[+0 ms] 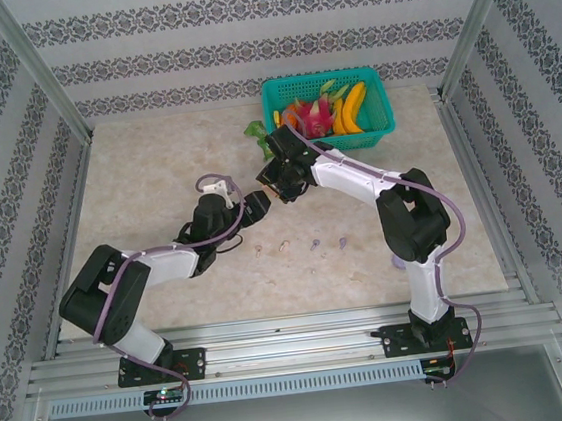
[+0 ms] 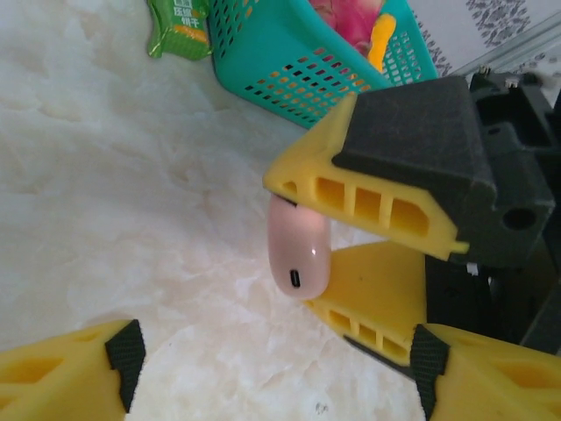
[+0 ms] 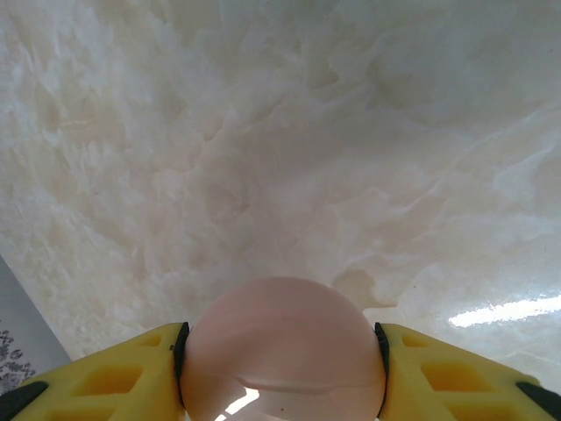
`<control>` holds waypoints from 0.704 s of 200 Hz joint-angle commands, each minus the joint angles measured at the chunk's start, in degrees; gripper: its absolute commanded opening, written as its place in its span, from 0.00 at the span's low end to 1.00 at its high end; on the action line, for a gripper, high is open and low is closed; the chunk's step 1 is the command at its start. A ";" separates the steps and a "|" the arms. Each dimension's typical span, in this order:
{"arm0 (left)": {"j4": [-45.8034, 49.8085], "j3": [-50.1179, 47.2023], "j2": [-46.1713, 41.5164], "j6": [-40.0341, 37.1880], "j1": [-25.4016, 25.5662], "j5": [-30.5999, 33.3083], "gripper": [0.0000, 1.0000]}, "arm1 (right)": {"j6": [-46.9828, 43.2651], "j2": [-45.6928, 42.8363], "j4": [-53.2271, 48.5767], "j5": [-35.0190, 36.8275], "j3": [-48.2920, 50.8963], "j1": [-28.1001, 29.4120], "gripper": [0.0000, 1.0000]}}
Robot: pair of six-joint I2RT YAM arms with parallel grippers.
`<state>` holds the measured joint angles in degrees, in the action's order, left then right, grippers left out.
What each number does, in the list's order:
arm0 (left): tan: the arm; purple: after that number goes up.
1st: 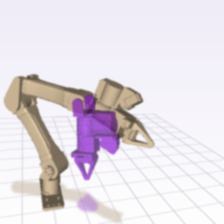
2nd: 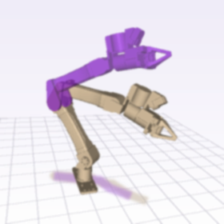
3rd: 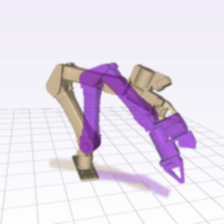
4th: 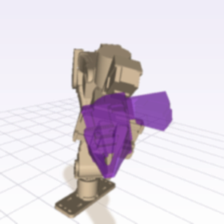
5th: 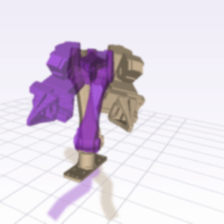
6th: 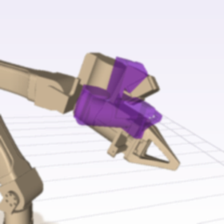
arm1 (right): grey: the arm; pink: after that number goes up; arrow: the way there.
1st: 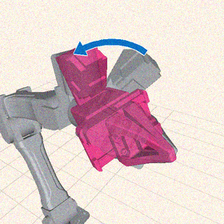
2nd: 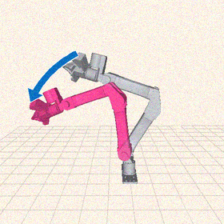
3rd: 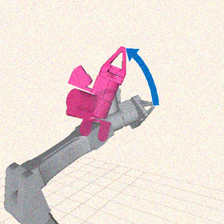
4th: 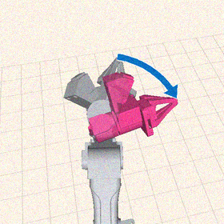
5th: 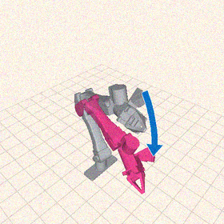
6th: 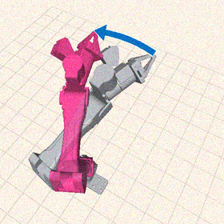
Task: Insert the wireless bluetooth earbuds into the charging case
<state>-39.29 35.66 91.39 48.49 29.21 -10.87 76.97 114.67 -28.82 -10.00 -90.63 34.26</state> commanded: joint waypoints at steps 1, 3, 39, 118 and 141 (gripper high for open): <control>-4.25 1.89 1.60 0.12 0.60 0.66 0.75 | 2.16 -2.85 0.78 -0.64 1.06 0.41 0.47; -4.27 2.01 1.77 0.18 0.63 0.56 0.75 | 2.21 -2.87 0.78 -0.64 1.09 0.44 0.48; -5.07 3.40 3.68 0.42 0.61 0.12 0.69 | 2.97 -3.82 1.49 -0.93 1.73 0.45 0.48; -6.88 5.15 6.47 1.44 0.58 -0.16 0.60 | 4.31 -4.53 2.52 -1.80 1.53 1.11 0.48; -7.58 5.54 7.13 1.86 0.59 0.02 0.57 | 4.78 -4.63 2.80 -1.94 1.60 1.44 0.47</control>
<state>-42.96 39.64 97.49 49.52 29.21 -10.70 80.51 112.33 -26.74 -11.11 -89.47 34.79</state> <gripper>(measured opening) 0.584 0.483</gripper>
